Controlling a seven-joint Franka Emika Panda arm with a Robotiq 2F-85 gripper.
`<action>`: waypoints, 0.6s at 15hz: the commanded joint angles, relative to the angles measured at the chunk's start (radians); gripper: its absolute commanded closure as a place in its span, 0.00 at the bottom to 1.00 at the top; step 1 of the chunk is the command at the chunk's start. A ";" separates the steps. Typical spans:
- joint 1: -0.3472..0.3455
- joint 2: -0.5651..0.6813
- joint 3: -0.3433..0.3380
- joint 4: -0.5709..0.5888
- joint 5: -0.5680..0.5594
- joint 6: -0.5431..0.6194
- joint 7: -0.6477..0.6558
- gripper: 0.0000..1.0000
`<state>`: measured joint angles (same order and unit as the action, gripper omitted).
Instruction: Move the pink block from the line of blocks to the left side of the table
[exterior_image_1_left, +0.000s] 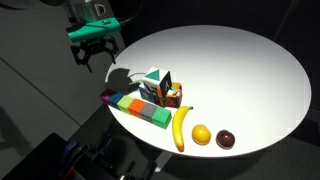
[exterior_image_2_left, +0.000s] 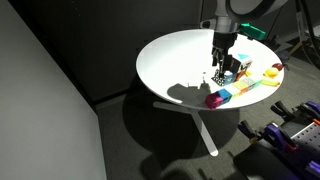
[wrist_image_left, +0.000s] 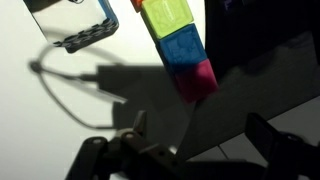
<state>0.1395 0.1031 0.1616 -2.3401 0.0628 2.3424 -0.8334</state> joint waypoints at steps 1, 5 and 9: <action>0.009 0.039 0.023 0.010 -0.046 0.041 -0.027 0.00; 0.013 0.076 0.044 0.006 -0.085 0.089 -0.029 0.00; 0.006 0.093 0.054 -0.005 -0.097 0.109 -0.047 0.00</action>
<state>0.1575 0.1903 0.2057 -2.3406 -0.0129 2.4311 -0.8467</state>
